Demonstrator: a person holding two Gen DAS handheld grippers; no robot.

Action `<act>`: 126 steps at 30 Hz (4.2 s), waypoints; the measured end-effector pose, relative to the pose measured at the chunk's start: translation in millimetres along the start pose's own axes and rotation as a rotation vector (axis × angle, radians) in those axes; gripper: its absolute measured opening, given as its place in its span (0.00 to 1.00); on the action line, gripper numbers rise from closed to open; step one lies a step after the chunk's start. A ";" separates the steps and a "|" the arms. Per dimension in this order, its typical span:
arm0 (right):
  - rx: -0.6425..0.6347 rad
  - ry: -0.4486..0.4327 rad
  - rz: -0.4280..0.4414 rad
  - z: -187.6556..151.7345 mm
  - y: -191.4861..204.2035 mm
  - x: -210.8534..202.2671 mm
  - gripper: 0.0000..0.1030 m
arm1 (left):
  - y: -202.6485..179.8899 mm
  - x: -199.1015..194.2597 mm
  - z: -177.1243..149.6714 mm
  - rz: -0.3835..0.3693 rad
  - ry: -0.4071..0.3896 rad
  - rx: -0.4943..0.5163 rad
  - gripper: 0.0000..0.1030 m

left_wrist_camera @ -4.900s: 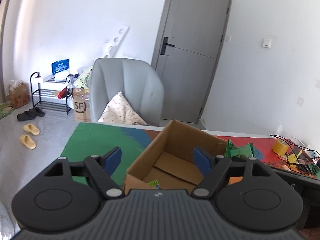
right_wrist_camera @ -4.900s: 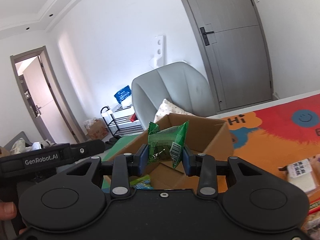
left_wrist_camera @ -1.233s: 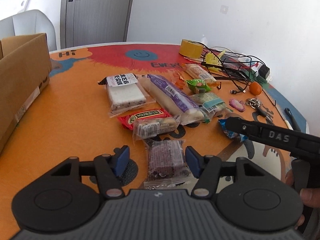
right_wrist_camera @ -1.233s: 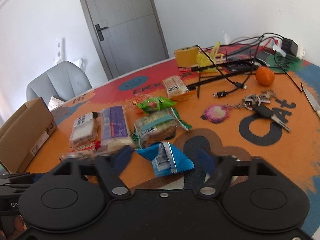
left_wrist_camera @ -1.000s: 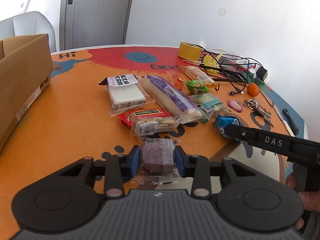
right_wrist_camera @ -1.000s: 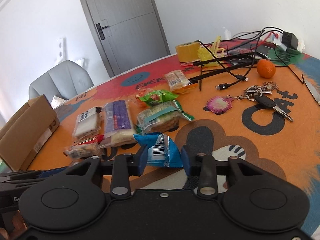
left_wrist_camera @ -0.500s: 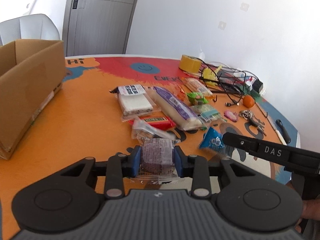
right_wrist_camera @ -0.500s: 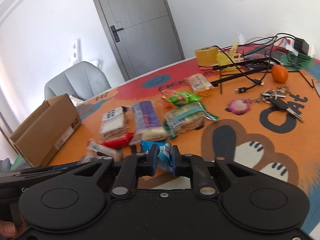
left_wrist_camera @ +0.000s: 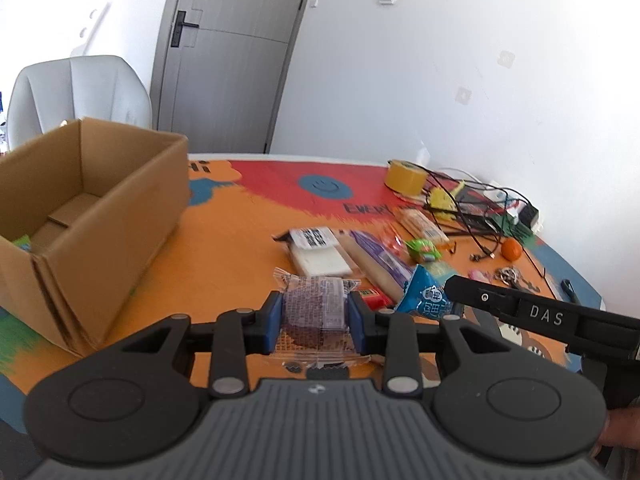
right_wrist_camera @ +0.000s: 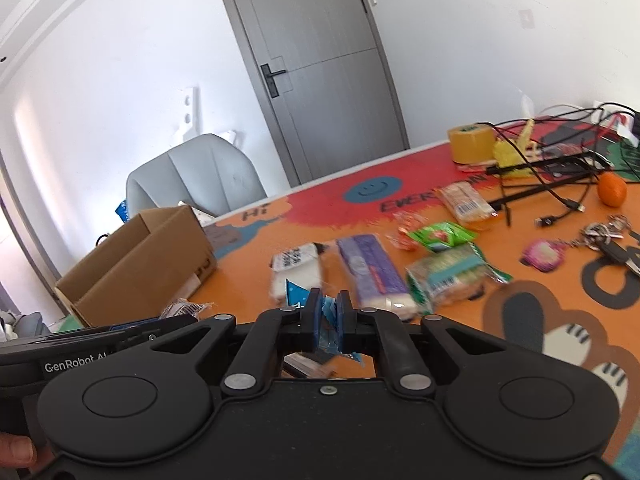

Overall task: Organize snacks
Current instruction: 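Carry both snacks to the cardboard box and open both tools inside it, then move both tools back over the remaining snacks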

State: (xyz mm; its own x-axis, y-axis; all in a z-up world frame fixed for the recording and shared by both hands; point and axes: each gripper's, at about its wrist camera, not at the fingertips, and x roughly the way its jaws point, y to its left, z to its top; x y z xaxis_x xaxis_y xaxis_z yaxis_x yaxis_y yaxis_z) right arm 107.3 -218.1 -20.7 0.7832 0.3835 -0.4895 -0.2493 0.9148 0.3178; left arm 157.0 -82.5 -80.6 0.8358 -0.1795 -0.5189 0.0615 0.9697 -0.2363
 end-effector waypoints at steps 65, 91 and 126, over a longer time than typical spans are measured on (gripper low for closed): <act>-0.165 -0.047 0.242 50.0 172.4 83.4 0.09 | 178.1 -41.7 77.6 0.167 -0.126 -0.150 0.39; -0.033 -0.019 0.179 49.4 126.0 68.7 0.70 | 171.0 -54.3 74.0 0.248 -0.100 -0.182 0.86; 0.011 0.006 -0.062 8.5 27.2 -14.9 1.00 | 41.5 -22.7 39.7 0.034 0.020 0.047 0.90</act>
State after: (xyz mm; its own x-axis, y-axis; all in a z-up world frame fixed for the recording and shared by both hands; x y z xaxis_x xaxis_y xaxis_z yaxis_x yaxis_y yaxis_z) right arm 93.7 -200.0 2.2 0.7935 0.3266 -0.5135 -0.1941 0.9356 0.2951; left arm 162.2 -31.6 -46.0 0.8269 -0.1494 -0.5421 0.0595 0.9819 -0.1799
